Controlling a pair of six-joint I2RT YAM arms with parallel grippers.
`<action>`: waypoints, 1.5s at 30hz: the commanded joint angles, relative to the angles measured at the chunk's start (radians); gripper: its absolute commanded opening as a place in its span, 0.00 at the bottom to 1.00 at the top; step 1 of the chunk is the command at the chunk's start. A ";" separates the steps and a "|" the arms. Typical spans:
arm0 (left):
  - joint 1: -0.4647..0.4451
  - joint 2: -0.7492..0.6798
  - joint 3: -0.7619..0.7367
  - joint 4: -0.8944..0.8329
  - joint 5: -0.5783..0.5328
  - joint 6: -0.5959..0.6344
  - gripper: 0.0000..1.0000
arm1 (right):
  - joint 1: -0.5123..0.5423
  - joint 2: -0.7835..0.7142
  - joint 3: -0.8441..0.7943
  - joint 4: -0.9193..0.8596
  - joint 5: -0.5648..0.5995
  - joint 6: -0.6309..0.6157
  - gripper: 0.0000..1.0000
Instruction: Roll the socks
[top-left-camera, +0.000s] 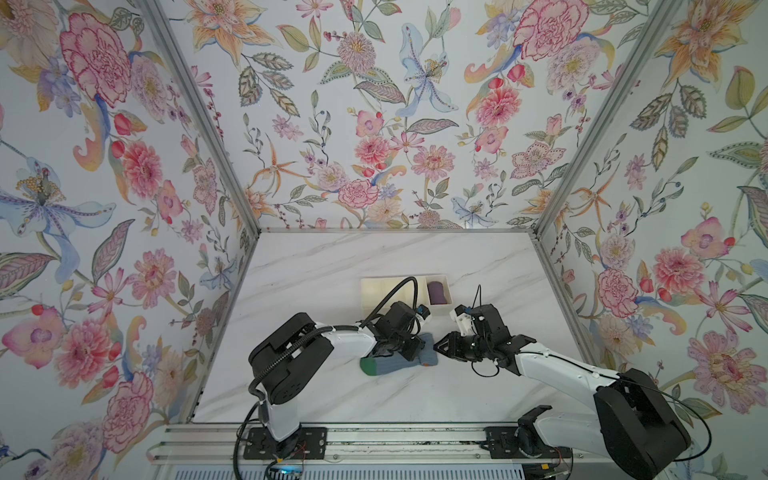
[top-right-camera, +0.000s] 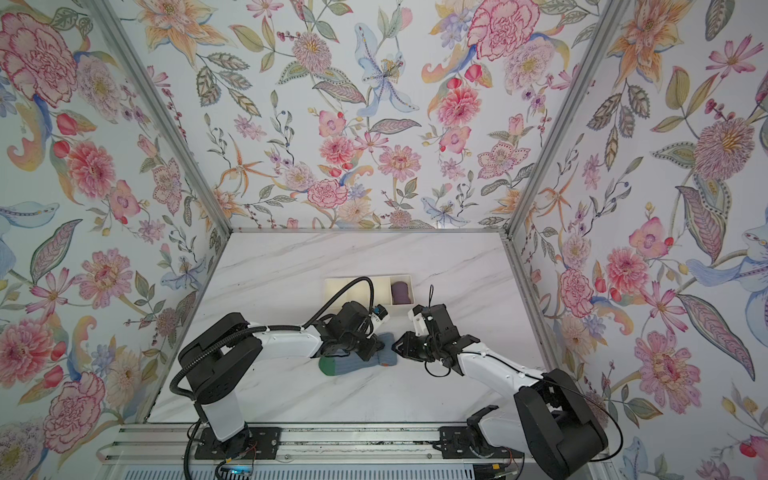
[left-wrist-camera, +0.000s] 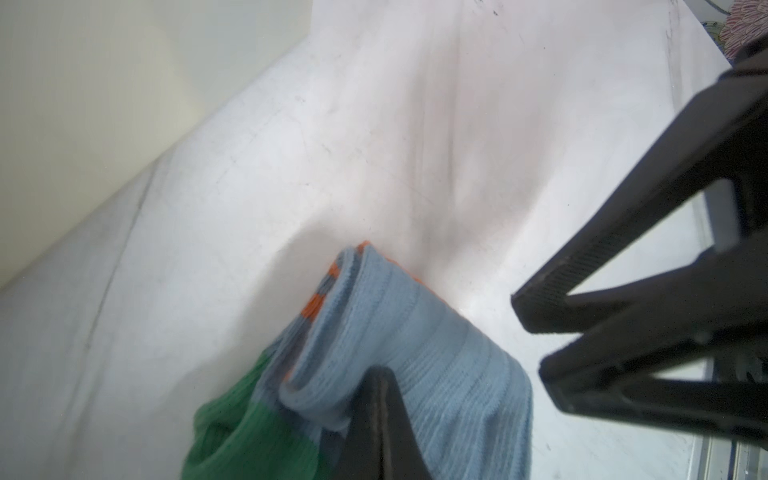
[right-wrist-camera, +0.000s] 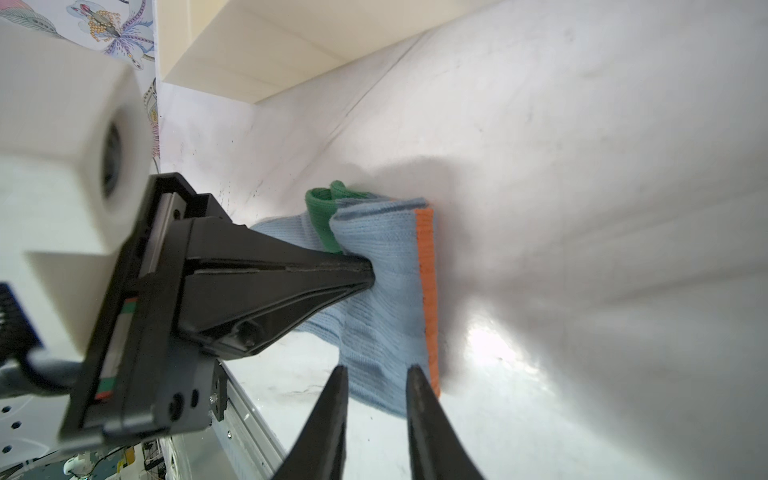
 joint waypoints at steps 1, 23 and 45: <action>0.015 0.012 -0.038 -0.032 0.011 0.012 0.00 | -0.010 0.009 -0.021 -0.011 -0.018 -0.015 0.27; 0.026 0.003 -0.059 -0.017 0.031 0.004 0.00 | -0.036 0.140 -0.090 0.187 -0.121 0.033 0.28; 0.033 -0.010 -0.081 0.003 0.049 -0.006 0.00 | -0.039 0.248 -0.115 0.348 -0.129 0.079 0.29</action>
